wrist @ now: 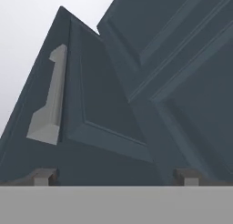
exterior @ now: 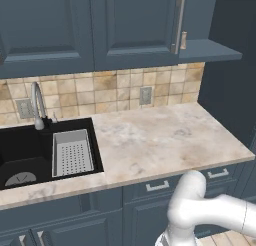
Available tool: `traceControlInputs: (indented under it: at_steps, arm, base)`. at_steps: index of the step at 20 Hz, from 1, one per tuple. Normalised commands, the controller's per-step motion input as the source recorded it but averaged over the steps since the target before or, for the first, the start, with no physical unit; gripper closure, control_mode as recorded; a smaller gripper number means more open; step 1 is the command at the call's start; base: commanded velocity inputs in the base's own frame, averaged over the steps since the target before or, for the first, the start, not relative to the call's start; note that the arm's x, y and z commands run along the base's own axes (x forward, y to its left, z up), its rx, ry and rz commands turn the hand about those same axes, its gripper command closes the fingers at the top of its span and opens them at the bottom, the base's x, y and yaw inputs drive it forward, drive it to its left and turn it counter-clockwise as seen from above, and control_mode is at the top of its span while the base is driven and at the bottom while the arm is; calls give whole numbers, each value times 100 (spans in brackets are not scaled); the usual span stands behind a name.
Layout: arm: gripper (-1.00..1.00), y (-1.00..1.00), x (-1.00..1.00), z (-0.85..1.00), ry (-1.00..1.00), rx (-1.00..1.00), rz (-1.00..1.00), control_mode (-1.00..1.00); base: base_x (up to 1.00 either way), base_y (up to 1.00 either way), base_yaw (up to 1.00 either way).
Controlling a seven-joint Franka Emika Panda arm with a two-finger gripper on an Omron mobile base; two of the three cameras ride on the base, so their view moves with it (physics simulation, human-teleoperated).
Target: Pick the candle and candle from the dining table and place them in the open cabinet. Close the cabinet after placing the objects.
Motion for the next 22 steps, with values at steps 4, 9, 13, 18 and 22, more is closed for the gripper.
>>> traceControlInputs:
  at_steps: [4, 9, 13, 18, 22]
  arm:
    - [-100, 26, 0, 14, 0, 0, -3, -100]
    - [-100, 18, -2, 43, -5, 0, -2, -100]
    - [-100, 37, -13, 4, -12, 0, 0, -100]
    - [-100, 97, 0, -8, -14, -13, 0, -100]
    - [-100, 100, 0, -8, -13, -18, -8, -100]
  base:
    - [0, 0, 0]
    - [0, 0, 0]
    - [0, 0, 0]
    - [0, 0, 0]
    - [0, 0, 0]
